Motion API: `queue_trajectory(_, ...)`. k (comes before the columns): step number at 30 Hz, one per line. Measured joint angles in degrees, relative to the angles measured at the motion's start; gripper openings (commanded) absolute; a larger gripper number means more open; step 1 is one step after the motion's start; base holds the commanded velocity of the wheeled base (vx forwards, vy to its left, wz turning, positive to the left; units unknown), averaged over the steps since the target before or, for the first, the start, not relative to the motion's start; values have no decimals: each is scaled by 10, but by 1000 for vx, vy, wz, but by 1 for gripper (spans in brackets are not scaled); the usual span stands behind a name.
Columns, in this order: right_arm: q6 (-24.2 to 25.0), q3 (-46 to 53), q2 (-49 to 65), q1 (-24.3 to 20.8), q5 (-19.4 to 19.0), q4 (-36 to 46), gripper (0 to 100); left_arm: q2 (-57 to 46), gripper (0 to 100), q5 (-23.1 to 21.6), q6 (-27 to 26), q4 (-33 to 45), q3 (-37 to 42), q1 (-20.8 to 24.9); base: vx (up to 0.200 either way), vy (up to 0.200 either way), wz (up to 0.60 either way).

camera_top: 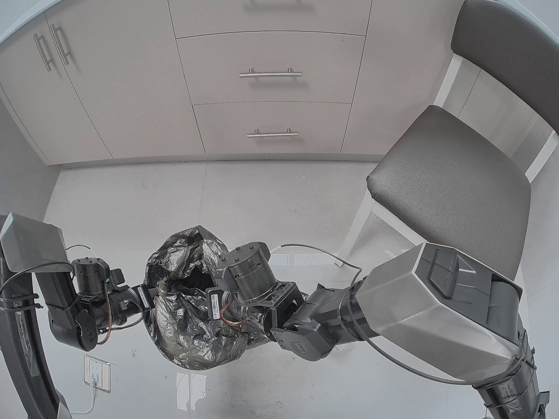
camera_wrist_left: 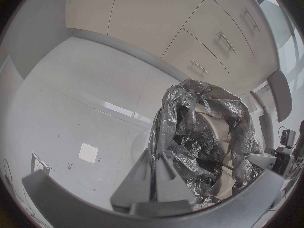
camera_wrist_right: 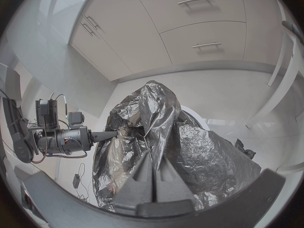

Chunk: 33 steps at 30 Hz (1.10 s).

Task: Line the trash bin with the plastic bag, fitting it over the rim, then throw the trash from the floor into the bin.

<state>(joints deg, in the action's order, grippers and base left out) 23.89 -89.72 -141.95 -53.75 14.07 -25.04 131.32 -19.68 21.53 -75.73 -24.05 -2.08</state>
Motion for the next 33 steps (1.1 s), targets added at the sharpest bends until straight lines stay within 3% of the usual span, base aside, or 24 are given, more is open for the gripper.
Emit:
queue_trajectory(17,0,0,-5,0,1,-2,0,-3,100,17,-20,-5,2,-15,0,0,0)
queue_trajectory(23,0,1,-5,0,12,-2,0,-9,100,25,-65,-7,15,-15,0,0,0)
queue_trajectory(27,-1,4,-5,-1,22,-5,0,-1,100,62,-126,-20,18,-15,0,0,0)
queue_trajectory(33,-3,10,-7,-1,27,-27,0,29,100,111,-138,-33,17,-9,0,0,0)
